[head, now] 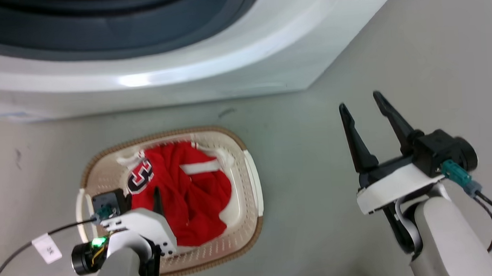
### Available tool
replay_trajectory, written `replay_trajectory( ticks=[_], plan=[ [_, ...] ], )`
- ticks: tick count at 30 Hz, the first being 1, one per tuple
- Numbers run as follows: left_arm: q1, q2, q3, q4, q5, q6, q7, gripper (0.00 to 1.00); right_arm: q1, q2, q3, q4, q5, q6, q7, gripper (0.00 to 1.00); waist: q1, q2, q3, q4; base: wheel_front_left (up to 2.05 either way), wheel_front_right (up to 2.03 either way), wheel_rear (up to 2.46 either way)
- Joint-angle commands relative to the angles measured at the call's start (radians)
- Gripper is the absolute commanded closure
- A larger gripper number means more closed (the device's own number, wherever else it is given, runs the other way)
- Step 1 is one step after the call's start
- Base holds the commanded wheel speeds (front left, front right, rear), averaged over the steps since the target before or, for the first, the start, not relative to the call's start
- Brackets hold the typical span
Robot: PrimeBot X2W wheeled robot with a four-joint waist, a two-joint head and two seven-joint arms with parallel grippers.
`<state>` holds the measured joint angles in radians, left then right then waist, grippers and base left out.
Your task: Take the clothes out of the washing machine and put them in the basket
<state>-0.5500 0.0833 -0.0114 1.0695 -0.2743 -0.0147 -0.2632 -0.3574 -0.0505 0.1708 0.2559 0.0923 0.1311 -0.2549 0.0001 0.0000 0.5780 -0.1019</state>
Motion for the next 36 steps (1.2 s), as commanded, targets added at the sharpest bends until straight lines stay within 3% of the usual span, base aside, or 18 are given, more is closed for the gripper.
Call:
replay_trajectory(
  ticks=[1, 16, 28, 36],
  plan=[
    [0.044, -0.008, 0.011, -0.038, 0.010, -0.005, -0.002, 0.00, 0.030, 0.001, -0.008, 0.012, 0.001, -0.001, -0.006, 0.00, -0.0001, 0.0000, -0.116, 0.014, 0.00, 0.00, 0.00],
    [0.225, -0.031, 0.040, -0.374, 0.083, 0.002, -0.002, 0.00, 0.150, 0.001, -0.060, 0.001, -0.014, -0.001, 0.006, 0.00, -0.0001, 0.0000, -0.356, 0.036, 0.00, 0.00, 0.00],
    [0.311, -0.033, 0.014, -0.726, 0.180, 0.023, -0.002, 0.00, 0.218, 0.001, -0.112, -0.070, -0.054, -0.001, 0.025, 0.00, -0.0001, 0.0000, -0.456, 0.046, 0.00, 0.00, 0.00],
    [0.376, -0.029, -0.008, -0.847, 0.226, 0.020, -0.002, 0.00, 0.275, 0.001, -0.127, -0.114, -0.075, -0.001, 0.051, 0.00, -0.0001, 0.0000, -0.508, 0.051, 0.00, 0.00, 0.00]
  ],
)
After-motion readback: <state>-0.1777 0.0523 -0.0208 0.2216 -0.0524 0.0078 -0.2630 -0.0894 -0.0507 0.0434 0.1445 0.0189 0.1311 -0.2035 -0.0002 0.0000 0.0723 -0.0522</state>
